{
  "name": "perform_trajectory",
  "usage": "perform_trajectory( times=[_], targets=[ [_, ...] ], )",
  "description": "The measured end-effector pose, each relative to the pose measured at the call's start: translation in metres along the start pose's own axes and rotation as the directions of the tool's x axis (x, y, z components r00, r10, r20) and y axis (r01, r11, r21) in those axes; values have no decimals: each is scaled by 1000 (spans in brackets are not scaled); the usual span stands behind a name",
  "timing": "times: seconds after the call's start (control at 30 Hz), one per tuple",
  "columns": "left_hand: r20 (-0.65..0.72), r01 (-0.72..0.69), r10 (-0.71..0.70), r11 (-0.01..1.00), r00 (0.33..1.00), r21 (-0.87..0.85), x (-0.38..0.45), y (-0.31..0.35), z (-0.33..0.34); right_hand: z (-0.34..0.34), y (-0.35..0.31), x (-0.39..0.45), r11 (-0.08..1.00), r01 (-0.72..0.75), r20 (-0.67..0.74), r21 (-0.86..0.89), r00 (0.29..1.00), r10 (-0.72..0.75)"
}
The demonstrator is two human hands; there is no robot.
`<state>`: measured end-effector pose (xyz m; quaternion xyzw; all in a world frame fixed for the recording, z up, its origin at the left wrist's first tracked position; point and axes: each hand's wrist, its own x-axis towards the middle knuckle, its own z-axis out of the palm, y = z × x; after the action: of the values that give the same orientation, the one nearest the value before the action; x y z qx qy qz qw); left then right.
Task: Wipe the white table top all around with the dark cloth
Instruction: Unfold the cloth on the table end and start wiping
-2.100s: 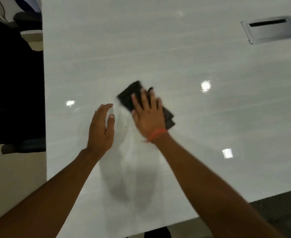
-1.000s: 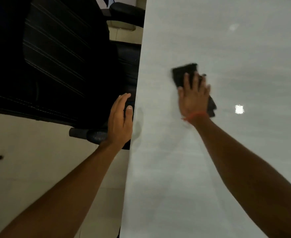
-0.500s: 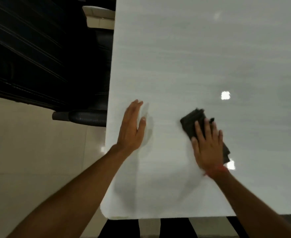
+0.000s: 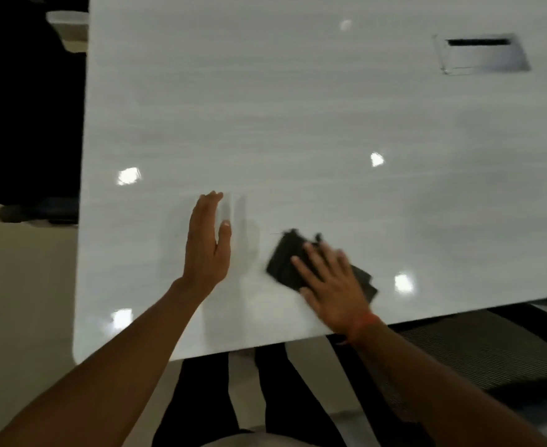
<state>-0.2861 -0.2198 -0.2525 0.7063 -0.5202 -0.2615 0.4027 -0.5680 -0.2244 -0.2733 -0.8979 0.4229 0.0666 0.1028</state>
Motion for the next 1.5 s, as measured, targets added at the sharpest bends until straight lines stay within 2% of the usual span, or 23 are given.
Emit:
perform_trajectory(
  times=[0.07, 0.13, 0.23, 0.27, 0.33, 0.4, 0.47, 0.53, 0.57, 0.63, 0.73, 0.77, 0.83, 0.9, 0.93, 1.03, 1.13, 1.17, 1.23, 1.27, 1.37, 1.43, 1.5],
  targets=[
    [31, -12, 13, 1000, 999, -24, -8, 14, 23, -11, 70, -28, 957, -287, 19, 37, 958, 286],
    [70, -29, 32, 999, 997, -41, -15, 22, 39, -24, 119, -27, 848, -523, 37, 89, 852, 522],
    [119, -27, 33, 998, 992, -52, -14, 26, 50, -34, 135, 26, 750, -651, 3, 120, 756, 655],
    [123, -21, 27, 998, 992, -51, -11, 26, 51, -35, 128, 48, 749, -653, -11, 109, 753, 658],
    [119, -13, 18, 999, 993, -42, -2, 26, 53, -31, 97, 80, 804, -588, -52, 88, 804, 593],
    [131, -15, 21, 999, 991, -43, 5, 27, 55, -21, 53, 78, 908, -413, -73, 68, 906, 418],
    [150, -18, 26, 998, 988, -53, 10, 28, 56, -11, 17, 43, 969, -239, -45, 68, 969, 242],
    [168, -35, 43, 998, 985, -50, 15, 26, 54, -6, 16, -1, 973, -211, -36, 95, 976, 216],
    [171, -40, 48, 998, 984, -50, 19, 24, 52, -3, 26, -23, 957, -272, -20, 101, 961, 275],
    [164, -33, 42, 998, 986, -54, 26, 20, 46, -4, 61, -57, 861, -494, 27, 118, 869, 495],
    [142, -24, 31, 998, 989, -51, 39, 15, 33, -21, 125, -52, 586, -794, 56, 165, 600, 798],
    [143, -29, 36, 998, 989, -50, 41, 13, 29, -28, 145, -36, 517, -837, 57, 179, 534, 844],
    [141, -43, 49, 998, 989, -46, 49, 5, 22, -43, 181, 18, 467, -861, 29, 201, 482, 876],
    [131, -40, 43, 999, 990, -26, 62, -5, 20, -56, 206, 97, 508, -838, -19, 201, 515, 857],
    [120, -32, 34, 999, 992, -19, 67, -8, 19, -62, 209, 137, 557, -807, -45, 195, 560, 827],
    [90, -38, 38, 999, 995, -11, 91, -6, 27, -64, 167, 242, 769, -629, -145, 113, 755, 639],
    [72, -66, 67, 998, 995, -11, 112, 4, 41, -51, 62, 247, 967, -250, -154, 37, 955, 253],
    [58, -61, 62, 998, 996, -22, 118, 8, 45, -44, 34, 225, 993, -117, -113, 32, 986, 120],
    [39, -73, 74, 997, 997, -24, 127, 15, 51, -33, 17, 167, 998, 12, -61, 60, 998, -8],
    [36, -81, 82, 996, 996, -25, 130, 18, 54, -30, 27, 140, 998, 3, -54, 70, 999, 1],
    [43, -51, 53, 998, 998, -47, 138, 21, 60, -32, 105, 98, 969, -240, -30, 61, 970, 243],
    [29, -37, 38, 998, 999, -50, 142, 20, 63, -48, 162, 111, 878, -476, -5, 53, 879, 477],
    [5, -22, 22, 998, 1000, -61, 146, 15, 62, -64, 202, 157, 789, -609, -46, 82, 788, 614]
  ],
)
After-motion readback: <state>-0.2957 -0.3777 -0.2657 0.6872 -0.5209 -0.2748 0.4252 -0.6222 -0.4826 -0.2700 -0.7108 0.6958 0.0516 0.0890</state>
